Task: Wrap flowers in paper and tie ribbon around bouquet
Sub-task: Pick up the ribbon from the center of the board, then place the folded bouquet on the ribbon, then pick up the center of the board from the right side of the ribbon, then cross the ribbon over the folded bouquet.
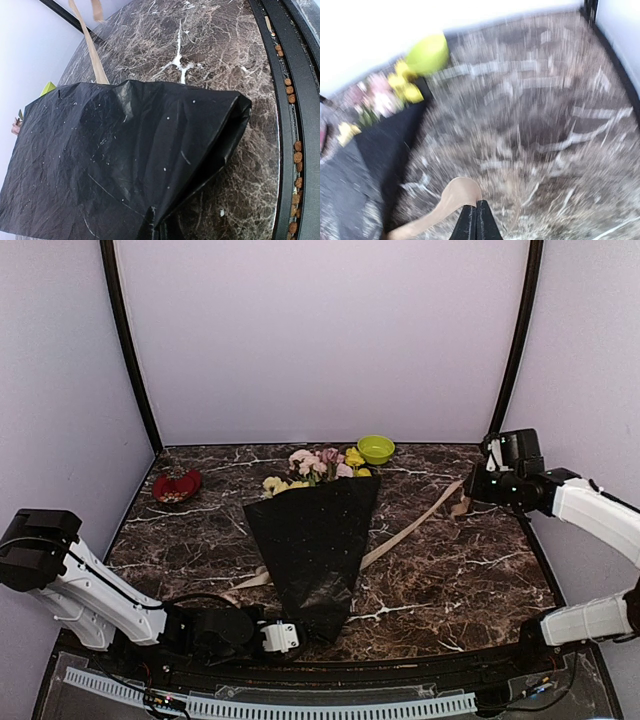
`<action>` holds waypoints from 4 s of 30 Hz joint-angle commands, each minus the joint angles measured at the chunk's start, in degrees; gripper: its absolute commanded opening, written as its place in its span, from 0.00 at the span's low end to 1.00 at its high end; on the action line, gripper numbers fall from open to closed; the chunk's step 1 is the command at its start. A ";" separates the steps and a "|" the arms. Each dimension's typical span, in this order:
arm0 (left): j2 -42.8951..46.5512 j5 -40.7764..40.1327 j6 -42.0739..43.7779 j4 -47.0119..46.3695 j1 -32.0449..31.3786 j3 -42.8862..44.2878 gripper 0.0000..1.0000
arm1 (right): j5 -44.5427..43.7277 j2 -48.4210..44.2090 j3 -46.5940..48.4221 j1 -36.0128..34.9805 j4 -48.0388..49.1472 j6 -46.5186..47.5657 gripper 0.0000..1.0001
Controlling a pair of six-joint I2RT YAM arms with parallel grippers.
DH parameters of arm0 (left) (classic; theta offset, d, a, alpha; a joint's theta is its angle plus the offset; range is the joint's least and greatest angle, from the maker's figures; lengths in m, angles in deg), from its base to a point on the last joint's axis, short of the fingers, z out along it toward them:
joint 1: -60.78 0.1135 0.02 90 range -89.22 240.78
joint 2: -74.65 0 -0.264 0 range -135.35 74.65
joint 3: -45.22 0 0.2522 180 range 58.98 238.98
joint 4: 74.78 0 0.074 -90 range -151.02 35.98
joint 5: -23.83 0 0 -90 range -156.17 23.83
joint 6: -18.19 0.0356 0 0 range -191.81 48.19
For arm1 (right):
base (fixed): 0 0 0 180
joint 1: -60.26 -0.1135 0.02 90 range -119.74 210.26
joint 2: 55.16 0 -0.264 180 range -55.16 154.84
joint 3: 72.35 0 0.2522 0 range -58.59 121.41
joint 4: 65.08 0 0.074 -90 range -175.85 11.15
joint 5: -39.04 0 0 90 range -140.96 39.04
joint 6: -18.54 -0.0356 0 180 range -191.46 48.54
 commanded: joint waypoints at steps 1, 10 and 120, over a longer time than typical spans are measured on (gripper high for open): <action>-1.14 1.30 -1.88 0.07 -0.24 1.79 0.00 | 1.67 -4.78 7.17 1.18 -2.78 4.40 0.00; -6.43 3.14 -3.41 -0.92 -0.29 4.59 0.00 | 9.22 -4.61 13.60 -17.40 2.45 1.44 0.00; 4.09 25.06 -27.01 11.79 25.25 22.20 0.00 | 22.55 37.53 19.79 -34.84 25.93 -21.22 0.25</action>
